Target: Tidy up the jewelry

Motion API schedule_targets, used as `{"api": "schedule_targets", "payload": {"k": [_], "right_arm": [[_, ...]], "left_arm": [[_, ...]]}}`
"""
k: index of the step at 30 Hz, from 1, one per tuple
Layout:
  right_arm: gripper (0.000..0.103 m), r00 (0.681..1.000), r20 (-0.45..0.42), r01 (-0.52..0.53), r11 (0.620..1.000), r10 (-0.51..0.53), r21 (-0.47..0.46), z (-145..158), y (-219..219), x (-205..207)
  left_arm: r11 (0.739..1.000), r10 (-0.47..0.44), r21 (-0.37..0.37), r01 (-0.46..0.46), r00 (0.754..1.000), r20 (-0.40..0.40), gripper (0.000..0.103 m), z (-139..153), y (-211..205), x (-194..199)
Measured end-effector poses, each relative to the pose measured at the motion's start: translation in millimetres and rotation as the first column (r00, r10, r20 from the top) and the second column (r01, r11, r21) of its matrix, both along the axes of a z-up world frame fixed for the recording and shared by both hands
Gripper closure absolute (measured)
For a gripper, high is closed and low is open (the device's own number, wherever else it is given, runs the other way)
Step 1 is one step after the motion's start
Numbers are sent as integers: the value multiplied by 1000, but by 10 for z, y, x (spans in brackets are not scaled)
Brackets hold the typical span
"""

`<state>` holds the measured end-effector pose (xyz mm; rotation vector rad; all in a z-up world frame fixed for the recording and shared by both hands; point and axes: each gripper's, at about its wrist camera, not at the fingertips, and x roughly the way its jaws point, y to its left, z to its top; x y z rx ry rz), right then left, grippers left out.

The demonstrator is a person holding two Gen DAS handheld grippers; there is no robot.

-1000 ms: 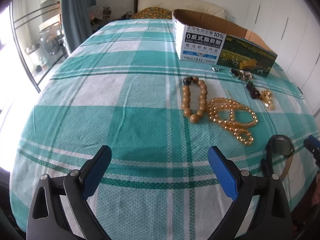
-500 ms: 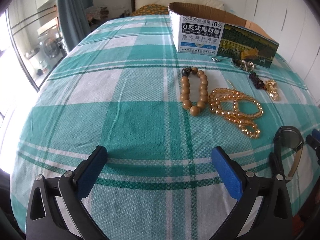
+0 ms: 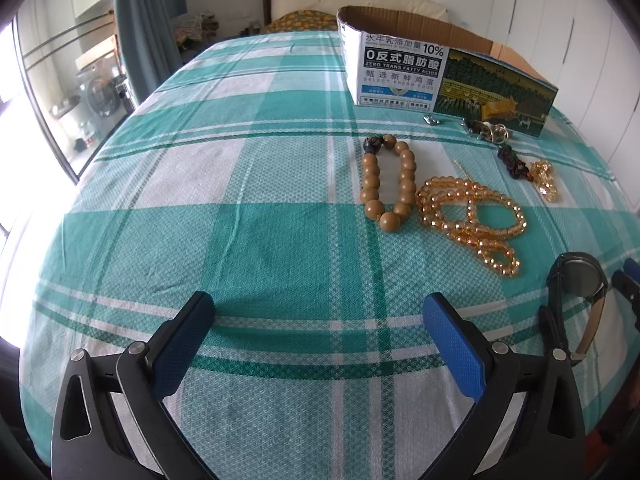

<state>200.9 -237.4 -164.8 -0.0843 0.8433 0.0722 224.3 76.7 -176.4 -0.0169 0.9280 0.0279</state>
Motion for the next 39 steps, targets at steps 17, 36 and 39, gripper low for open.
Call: {"api": "schedule_targets", "payload": {"k": [17, 36, 39], "right_arm": [[42, 1000, -18, 5, 1000, -5, -2, 8, 2, 12], [40, 1000, -17, -6, 1000, 6, -1, 14, 23, -3], [40, 1000, -18, -7, 1000, 7, -1, 14, 23, -5]], "left_arm": [[1000, 0, 0, 0, 1000, 1, 0, 0, -3, 1], [935, -240, -245, 258, 966, 100, 1, 366, -625, -196], [946, -268, -175, 273, 962, 53, 1, 239, -815, -110]]}}
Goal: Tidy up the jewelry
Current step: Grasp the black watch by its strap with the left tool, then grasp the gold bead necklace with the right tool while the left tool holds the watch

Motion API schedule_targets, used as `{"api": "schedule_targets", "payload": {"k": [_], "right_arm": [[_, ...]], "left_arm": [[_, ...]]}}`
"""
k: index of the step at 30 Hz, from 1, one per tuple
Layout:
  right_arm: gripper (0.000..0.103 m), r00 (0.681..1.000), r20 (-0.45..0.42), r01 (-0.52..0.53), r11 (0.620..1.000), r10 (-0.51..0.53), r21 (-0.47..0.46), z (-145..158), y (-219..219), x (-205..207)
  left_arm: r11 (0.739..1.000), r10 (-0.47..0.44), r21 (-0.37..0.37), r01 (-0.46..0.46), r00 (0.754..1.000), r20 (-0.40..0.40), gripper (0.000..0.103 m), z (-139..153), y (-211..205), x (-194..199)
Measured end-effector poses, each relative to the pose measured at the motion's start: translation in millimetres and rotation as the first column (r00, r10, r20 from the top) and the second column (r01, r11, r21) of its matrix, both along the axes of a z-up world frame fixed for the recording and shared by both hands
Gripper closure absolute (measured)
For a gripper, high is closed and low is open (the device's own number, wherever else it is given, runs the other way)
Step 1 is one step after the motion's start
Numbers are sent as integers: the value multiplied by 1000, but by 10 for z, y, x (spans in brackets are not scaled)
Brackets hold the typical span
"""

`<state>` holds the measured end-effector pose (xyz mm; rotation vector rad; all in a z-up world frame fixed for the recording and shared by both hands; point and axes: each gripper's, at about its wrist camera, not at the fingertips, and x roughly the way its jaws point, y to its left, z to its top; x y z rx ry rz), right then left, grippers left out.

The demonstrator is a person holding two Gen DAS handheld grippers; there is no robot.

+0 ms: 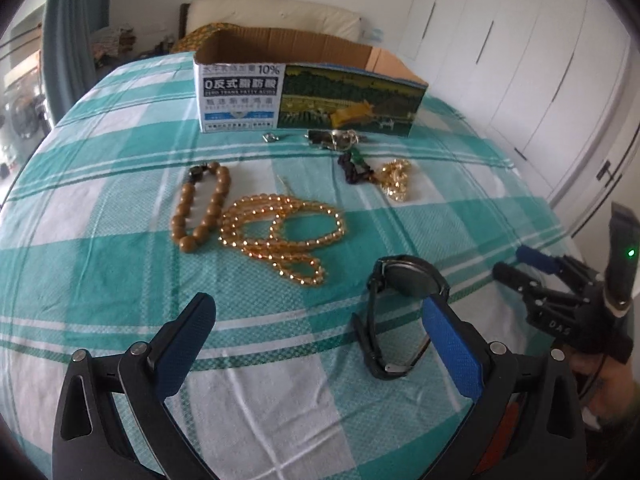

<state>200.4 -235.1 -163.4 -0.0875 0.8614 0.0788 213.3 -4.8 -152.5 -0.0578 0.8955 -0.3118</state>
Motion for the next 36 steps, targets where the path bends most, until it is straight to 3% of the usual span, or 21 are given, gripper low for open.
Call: {"api": "schedule_targets", "payload": {"k": [3, 6, 8, 9, 11, 12, 17, 22, 28, 36], "right_arm": [[40, 1000, 0, -4, 1000, 4, 1, 2, -2, -8], [40, 1000, 0, -3, 1000, 3, 0, 1, -1, -10], [40, 1000, 0, -4, 1000, 4, 1, -1, -2, -11], [40, 1000, 1, -4, 1000, 4, 1, -1, -2, -10], [40, 1000, 0, -2, 1000, 2, 0, 0, 2, -11], [40, 1000, -1, -2, 1000, 2, -1, 1, 0, -7], [40, 1000, -27, -7, 1000, 7, -1, 18, 38, 22], [40, 991, -62, -115, 992, 118, 60, 42, 288, 63], [37, 935, -124, -311, 937, 331, 156, 32, 969, 351], [20, 873, -149, -457, 885, 465, 86, -61, 1823, 685]], "left_arm": [[999, -10, 32, 11, 999, -31, 2, -109, -84, 38], [996, -14, 92, 16, 1000, -26, 10, -154, -171, 15], [986, -32, 163, 32, 999, -2, 35, -161, -268, -29], [983, -50, 177, 48, 999, 8, 42, -155, -294, -52], [986, -81, 146, 79, 997, 7, 81, -127, -297, -87], [986, -87, 140, 85, 996, 6, 94, -121, -299, -89], [995, -7, 103, 6, 1000, 10, 94, -86, -57, -148], [987, 142, 68, -143, 990, 27, 95, -17, 481, -348], [954, 298, 20, -298, 955, 9, 95, -21, 1000, -354], [941, 338, -5, -338, 941, 7, 95, -49, 1136, -327]]}}
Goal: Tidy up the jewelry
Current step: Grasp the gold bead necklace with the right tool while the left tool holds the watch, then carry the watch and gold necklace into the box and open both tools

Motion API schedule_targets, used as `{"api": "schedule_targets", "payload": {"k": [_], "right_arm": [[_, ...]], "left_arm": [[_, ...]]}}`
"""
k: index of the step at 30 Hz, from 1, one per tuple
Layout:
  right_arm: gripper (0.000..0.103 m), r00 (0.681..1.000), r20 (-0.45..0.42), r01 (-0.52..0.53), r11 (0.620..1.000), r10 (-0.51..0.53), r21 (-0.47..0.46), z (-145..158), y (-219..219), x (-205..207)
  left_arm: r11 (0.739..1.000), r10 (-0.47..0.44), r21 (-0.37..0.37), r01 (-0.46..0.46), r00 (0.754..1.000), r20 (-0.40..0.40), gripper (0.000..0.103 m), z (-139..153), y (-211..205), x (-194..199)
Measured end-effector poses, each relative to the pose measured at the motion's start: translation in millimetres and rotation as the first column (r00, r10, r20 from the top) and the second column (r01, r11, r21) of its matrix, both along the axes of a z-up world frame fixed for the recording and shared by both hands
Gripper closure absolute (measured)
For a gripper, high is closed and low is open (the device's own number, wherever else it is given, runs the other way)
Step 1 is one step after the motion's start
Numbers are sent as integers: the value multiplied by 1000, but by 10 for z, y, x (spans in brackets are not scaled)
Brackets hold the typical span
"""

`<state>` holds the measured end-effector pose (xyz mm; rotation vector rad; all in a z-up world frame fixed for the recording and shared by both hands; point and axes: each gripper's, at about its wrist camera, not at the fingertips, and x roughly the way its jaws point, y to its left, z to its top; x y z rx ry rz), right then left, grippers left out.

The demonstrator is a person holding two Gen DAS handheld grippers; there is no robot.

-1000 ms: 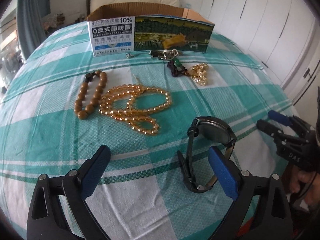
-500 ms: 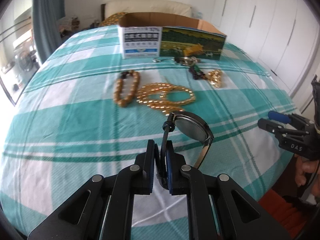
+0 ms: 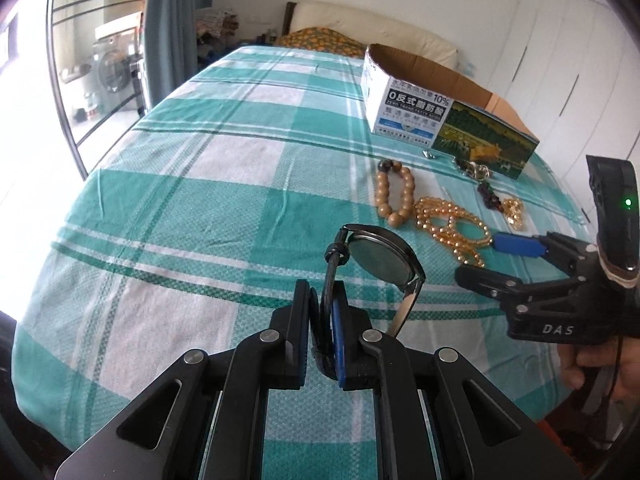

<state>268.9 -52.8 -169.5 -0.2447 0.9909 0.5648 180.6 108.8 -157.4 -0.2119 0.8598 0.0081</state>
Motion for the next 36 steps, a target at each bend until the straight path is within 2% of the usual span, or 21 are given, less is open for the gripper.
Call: {"api": "schedule_targets", "payload": {"k": [3, 5, 7, 9, 13, 14, 23, 28, 36], "right_arm": [[20, 1000, 30, 1, 998, 1, -58, -34, 216, 123], [23, 999, 38, 25, 998, -23, -52, -42, 246, 185], [42, 996, 58, 72, 996, -70, -43, -40, 213, 223], [89, 993, 78, 91, 995, -88, -32, -16, 157, 237], [89, 992, 47, 112, 993, -113, 20, 5, -50, 226], [95, 992, 40, 120, 992, -122, 45, 24, -123, 186], [95, 977, 18, 204, 961, -210, 186, 350, -717, -138], [95, 966, 40, 236, 938, -254, 255, 675, -1067, -327], [95, 948, 69, 276, 912, -310, 302, 1066, -1440, -448]], "left_arm": [[1000, 9, -17, -9, 1000, -11, 95, -28, 29, 19], [1000, 12, -21, -12, 1000, -18, 94, -36, 33, 22], [1000, 9, -19, -10, 1000, -26, 95, -44, 35, 18], [1000, 5, -16, -6, 999, -34, 95, -62, 23, 29], [1000, -5, -13, 4, 999, -39, 95, -74, -11, 50], [1000, -8, -11, 8, 999, -37, 95, -68, -23, 50], [998, -57, -12, 57, 998, -27, 95, 8, -196, 72], [995, -94, -29, 94, 996, -3, 95, 162, -335, 109], [987, -159, -34, 160, 987, 33, 95, 474, -578, 259]]}}
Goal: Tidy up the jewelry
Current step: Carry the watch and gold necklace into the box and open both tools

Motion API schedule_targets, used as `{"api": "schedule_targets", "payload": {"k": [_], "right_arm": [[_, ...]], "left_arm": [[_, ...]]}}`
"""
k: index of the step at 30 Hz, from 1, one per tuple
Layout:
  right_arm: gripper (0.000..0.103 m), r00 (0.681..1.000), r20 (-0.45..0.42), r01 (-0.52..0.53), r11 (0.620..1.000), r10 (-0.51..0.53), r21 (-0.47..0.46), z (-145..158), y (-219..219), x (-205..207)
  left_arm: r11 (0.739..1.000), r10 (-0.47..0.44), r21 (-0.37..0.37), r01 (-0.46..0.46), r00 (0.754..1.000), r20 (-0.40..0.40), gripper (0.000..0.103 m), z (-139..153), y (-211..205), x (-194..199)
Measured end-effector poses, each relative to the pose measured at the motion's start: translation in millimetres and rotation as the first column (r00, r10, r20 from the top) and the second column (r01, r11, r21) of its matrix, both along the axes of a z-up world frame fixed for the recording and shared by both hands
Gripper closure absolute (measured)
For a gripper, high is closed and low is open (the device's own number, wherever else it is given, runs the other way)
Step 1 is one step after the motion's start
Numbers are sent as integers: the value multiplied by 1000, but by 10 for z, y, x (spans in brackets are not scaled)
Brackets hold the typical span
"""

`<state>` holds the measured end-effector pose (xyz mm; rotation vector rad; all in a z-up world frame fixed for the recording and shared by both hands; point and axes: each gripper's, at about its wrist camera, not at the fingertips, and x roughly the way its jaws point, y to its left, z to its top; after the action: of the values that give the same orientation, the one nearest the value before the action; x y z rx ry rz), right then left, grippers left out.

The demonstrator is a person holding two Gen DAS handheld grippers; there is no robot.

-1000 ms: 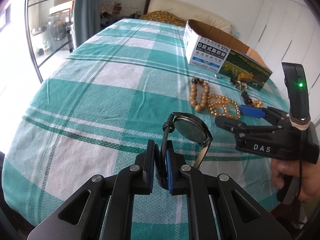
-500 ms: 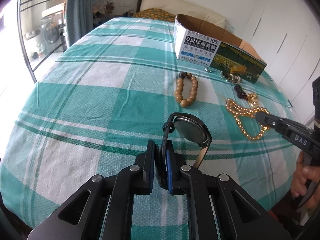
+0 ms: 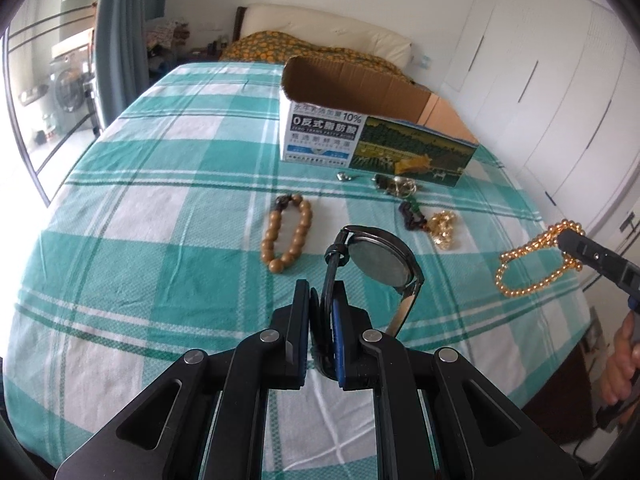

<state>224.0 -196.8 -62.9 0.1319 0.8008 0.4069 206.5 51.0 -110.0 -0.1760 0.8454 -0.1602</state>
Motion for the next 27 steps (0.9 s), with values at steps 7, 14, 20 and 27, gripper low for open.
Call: {"api": "schedule_targets", "payload": {"k": [7, 14, 20, 27], "right_arm": [[95, 1000, 15, 15, 1000, -15, -4, 203, -127, 91], [95, 999, 43, -21, 1000, 22, -16, 513, -175, 424], [95, 996, 82, -42, 998, 46, -49, 821, -132, 1019], [95, 998, 32, -42, 994, 45, -101, 729, -57, 2094]], "left_arm": [[998, -59, 0, 59, 998, 13, 95, 267, -105, 261], [995, -99, -17, 100, 995, 30, 95, 598, -99, 720], [990, -142, -1, 142, 990, 17, 95, 817, -148, 1394], [987, -147, 53, 150, 988, -55, 95, 713, -282, 2385]]}}
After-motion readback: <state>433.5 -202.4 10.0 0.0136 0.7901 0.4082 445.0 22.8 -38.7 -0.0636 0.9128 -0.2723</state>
